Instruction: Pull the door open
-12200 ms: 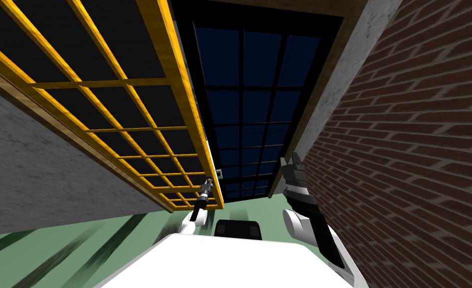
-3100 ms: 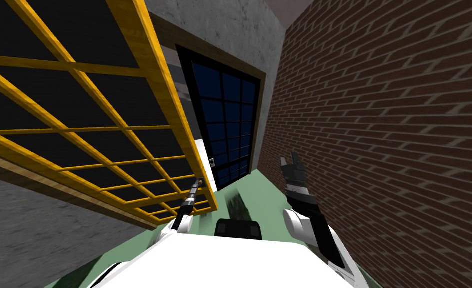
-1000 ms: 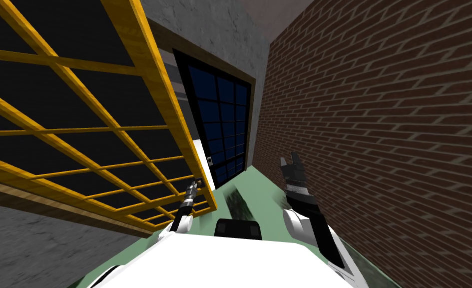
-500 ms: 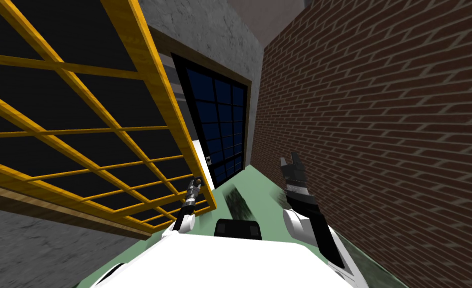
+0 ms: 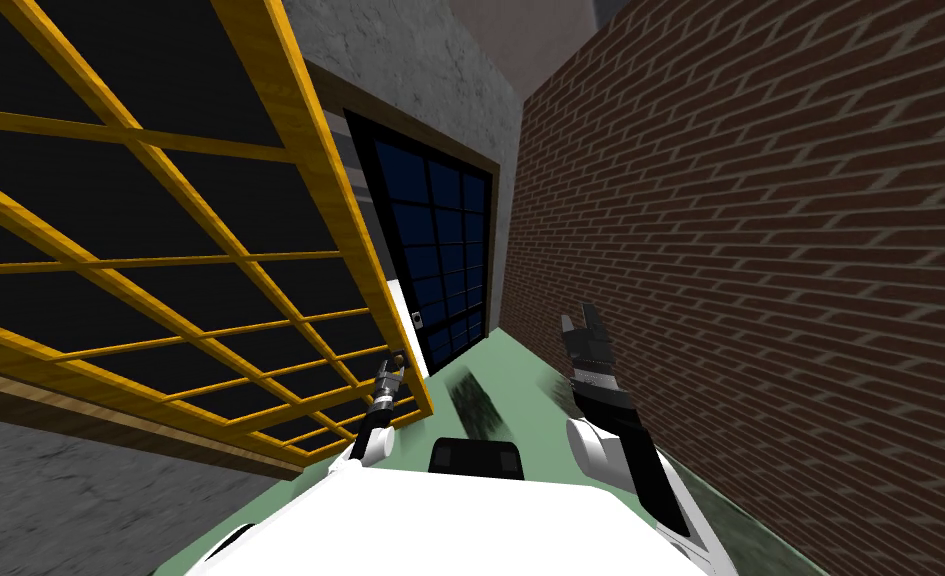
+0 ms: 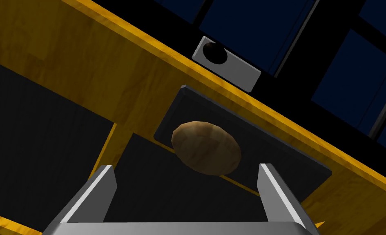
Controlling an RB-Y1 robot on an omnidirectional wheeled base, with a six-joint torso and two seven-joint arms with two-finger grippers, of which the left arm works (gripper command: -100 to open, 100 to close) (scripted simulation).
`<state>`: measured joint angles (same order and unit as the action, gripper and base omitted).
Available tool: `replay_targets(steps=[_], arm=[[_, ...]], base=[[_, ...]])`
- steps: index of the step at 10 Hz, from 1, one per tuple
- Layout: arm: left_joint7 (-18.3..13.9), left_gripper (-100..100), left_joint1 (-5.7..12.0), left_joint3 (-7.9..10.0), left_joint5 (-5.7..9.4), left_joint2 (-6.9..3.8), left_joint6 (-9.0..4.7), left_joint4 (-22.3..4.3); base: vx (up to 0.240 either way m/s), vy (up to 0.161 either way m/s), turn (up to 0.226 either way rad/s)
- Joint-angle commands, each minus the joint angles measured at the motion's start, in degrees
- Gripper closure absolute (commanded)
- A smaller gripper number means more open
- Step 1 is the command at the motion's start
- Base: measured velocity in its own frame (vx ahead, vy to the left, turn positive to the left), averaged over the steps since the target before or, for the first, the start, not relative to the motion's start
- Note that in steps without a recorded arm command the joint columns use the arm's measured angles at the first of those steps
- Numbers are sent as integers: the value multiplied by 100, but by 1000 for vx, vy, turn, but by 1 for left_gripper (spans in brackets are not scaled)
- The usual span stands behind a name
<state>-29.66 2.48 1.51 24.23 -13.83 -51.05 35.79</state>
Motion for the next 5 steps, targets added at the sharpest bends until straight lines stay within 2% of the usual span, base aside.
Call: replay_targets(steps=[1,2,4,5], arm=[[-286,-100,3,-38,123,32,9,35],[-321,-100,3,-38,123,32,9,35],[-703,-100,11,-106,340,89,17,87],[-793,-100,11,-106,340,89,17,87]], base=[[-51,12,-43],[-41,5,-31],[-63,13,-62],[-60,16,-35]])
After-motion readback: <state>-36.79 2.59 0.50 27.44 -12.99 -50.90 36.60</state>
